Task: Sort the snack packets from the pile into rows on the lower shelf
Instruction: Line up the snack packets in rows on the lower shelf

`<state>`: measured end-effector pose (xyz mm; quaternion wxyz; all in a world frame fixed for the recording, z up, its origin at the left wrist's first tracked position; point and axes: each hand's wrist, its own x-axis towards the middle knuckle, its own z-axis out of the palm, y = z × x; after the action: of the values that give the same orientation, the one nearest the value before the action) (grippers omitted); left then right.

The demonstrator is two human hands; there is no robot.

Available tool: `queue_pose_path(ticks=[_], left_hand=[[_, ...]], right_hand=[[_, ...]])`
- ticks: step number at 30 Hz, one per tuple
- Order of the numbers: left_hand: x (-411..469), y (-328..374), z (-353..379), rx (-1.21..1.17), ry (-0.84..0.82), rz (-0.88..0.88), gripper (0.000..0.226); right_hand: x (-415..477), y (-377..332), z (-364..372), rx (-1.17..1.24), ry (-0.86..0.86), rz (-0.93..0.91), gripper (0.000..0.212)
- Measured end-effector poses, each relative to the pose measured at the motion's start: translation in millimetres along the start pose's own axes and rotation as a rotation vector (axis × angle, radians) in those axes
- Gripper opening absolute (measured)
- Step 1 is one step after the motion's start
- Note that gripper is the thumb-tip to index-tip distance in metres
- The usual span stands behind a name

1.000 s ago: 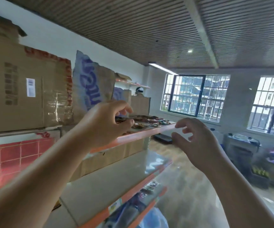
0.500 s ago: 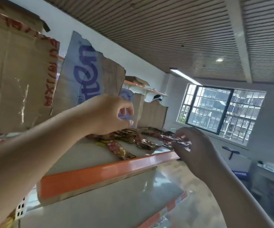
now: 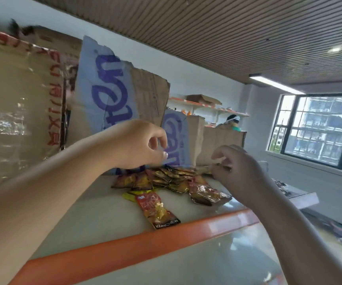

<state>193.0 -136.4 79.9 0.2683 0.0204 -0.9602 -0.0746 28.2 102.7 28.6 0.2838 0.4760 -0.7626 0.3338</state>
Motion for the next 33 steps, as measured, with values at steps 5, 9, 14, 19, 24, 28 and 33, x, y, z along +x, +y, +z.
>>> queue_pose_path(ticks=[5, 9, 14, 19, 24, 28, 33], left_hand=[[15, -2, 17, 0.063, 0.001, -0.093, 0.021], [40, 2, 35, 0.060, -0.033, -0.217, 0.016], [95, 9, 67, 0.069, -0.119, -0.395, 0.020], [132, 6, 116, 0.101, -0.252, -0.480, 0.024], [126, -7, 149, 0.110, -0.275, -0.465, 0.032], [119, -15, 155, 0.198, -0.291, -0.413, 0.036], [118, -14, 155, 0.229, -0.248, -0.369, 0.008]], right_hand=[[30, 40, 24, 0.028, -0.071, -0.049, 0.017], [52, 69, 35, 0.087, -0.146, -0.063, 0.020], [93, 112, 54, 0.118, -0.344, -0.098, 0.017], [144, 139, 82, 0.058, -0.597, -0.138, 0.018], [164, 146, 123, -0.020, -0.762, -0.202, 0.016], [153, 153, 145, 0.024, -0.779, -0.237, 0.016], [145, 164, 157, 0.028, -0.667, -0.192, 0.028]])
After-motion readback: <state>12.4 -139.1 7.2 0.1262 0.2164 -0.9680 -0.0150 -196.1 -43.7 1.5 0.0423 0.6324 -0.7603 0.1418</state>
